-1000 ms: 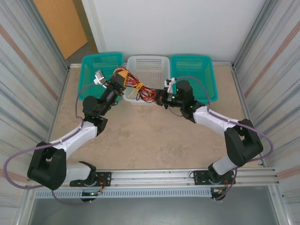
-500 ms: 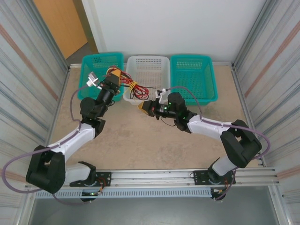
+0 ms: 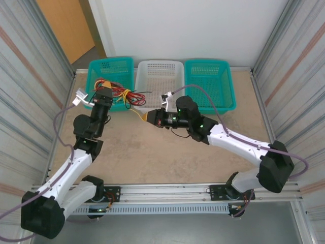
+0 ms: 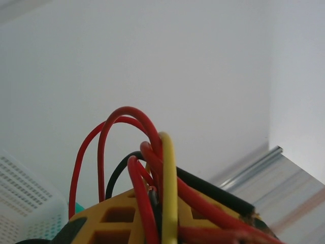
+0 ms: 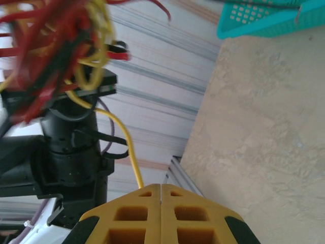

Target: Untangle the cables

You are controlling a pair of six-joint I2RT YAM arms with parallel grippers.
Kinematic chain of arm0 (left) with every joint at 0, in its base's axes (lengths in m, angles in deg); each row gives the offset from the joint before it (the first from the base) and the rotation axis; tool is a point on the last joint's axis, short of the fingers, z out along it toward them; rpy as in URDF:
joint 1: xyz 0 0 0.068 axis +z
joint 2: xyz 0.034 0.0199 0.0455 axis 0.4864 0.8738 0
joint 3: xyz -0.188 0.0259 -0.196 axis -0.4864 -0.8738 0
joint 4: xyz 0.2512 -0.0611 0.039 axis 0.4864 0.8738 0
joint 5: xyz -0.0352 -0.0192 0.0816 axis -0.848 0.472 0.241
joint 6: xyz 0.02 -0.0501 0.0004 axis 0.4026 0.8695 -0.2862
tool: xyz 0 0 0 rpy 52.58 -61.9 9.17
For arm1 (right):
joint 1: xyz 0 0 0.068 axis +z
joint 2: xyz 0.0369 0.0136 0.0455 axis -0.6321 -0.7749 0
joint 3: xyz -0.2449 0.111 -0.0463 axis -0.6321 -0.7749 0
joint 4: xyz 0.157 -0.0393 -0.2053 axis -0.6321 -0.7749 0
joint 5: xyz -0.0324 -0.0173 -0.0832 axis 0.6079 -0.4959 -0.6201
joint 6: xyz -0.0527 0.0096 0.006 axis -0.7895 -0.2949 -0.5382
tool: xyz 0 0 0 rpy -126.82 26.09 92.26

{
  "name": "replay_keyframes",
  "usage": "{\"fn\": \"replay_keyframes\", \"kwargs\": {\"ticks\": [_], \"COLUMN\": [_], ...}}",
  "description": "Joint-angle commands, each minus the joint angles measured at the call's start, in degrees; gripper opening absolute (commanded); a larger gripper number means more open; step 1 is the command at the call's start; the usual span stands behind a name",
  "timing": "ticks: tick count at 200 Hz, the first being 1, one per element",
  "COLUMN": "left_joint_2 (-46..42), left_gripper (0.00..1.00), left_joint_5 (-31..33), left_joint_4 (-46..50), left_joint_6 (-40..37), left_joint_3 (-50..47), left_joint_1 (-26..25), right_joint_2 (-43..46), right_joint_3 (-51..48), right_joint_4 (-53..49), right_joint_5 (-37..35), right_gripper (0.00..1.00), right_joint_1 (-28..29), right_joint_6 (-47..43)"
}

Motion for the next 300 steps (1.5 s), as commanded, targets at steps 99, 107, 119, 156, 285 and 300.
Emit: {"fn": "replay_keyframes", "kwargs": {"ticks": [99, 107, 119, 156, 285, 300], "left_joint_2": [-7.3, -7.1, -6.9, -5.0, 3.7, 5.1], "left_gripper": [0.0, 0.0, 0.0, 0.0, 0.0, 0.0], "left_joint_5": [23.1, 23.1, 22.1, 13.7, -21.1, -24.0], "left_joint_4": [30.3, 30.8, 30.9, 28.2, 5.3, 1.6], "left_joint_6": [-14.3, -15.7, -16.7, -25.6, -10.7, -7.8], "left_joint_3": [3.9, 4.1, 3.8, 4.5, 3.9, 4.6], "left_joint_1": [-6.6, -6.8, -6.9, -9.2, -8.9, -8.8], "right_joint_2": [1.8, 1.9, 2.3, 2.6, -5.2, -6.3], "right_joint_3": [11.4, 12.8, 14.7, 21.4, 33.1, 33.4], "right_joint_4": [-14.1, -14.9, -16.0, -21.9, -30.4, -30.4], "right_joint_5": [-5.0, -5.4, -6.1, -9.4, -2.0, -1.1], "right_gripper": [0.0, 0.0, 0.0, 0.0, 0.0, 0.0], "right_joint_1": [4.9, 5.3, 5.5, 4.1, -18.4, -20.4], "right_joint_6": [-12.0, -13.0, -14.2, -18.0, -18.3, -18.0]}}
